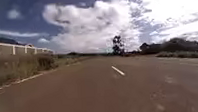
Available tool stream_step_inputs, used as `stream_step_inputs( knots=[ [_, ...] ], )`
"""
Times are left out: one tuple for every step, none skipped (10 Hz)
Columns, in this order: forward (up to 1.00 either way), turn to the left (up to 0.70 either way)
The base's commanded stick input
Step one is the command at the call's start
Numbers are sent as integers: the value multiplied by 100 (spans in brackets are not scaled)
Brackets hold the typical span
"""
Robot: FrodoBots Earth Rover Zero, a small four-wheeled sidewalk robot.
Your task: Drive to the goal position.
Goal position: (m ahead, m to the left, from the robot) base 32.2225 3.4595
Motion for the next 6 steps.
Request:
stream_step_inputs(
  knots=[
    [100, 0],
    [100, 0],
    [100, 0],
    [100, 0],
    [100, 0],
    [100, 0]
  ],
)
